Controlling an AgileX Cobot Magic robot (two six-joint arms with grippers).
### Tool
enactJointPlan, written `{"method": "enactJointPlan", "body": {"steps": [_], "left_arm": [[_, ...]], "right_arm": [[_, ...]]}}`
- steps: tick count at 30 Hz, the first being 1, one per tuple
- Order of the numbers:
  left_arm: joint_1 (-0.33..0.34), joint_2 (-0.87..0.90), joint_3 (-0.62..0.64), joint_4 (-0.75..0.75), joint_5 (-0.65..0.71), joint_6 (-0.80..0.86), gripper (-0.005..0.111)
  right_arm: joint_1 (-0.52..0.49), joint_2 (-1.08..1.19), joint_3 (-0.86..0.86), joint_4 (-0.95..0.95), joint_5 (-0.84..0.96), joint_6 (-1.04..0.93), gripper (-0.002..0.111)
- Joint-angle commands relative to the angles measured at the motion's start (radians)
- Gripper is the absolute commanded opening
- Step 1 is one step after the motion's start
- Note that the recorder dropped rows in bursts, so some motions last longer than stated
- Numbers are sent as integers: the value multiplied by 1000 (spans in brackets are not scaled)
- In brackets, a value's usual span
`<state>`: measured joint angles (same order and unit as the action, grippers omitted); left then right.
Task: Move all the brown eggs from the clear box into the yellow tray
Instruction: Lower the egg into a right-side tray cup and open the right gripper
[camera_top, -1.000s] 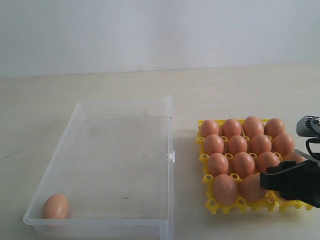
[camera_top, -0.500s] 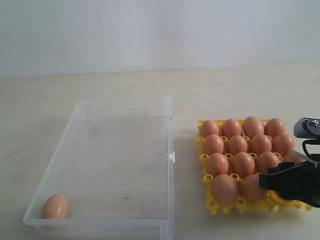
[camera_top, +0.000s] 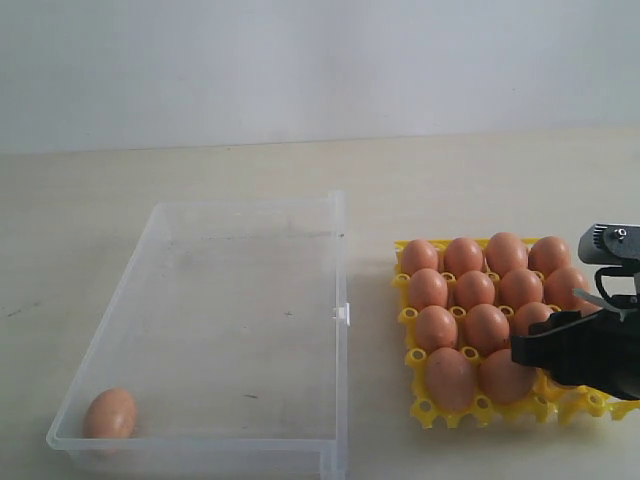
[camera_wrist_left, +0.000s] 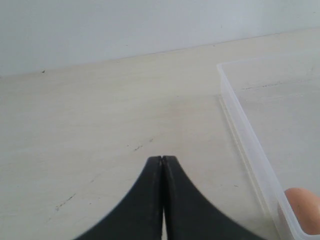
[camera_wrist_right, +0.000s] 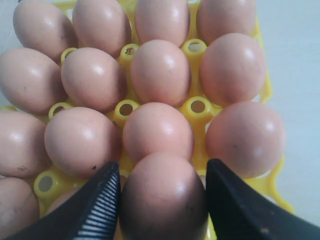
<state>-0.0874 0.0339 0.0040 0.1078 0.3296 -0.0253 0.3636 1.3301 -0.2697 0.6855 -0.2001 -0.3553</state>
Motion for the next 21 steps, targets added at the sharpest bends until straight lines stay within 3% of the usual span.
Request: {"method": "enactJointPlan", "body": {"steps": [1, 5, 13, 21], "left_arm": [[-3, 1, -4, -3, -14, -4, 0], [-3, 1, -4, -3, -14, -4, 0], [-3, 1, -4, -3, -14, -4, 0], [-3, 1, -4, -3, -14, -4, 0]], "right_arm": [[-3, 2, -6, -11, -12, 1, 0], [-3, 2, -6, -13, -10, 1, 7], [-3, 2, -6, -12, -8, 1, 52], [-3, 2, -6, -12, -8, 1, 55]]}}
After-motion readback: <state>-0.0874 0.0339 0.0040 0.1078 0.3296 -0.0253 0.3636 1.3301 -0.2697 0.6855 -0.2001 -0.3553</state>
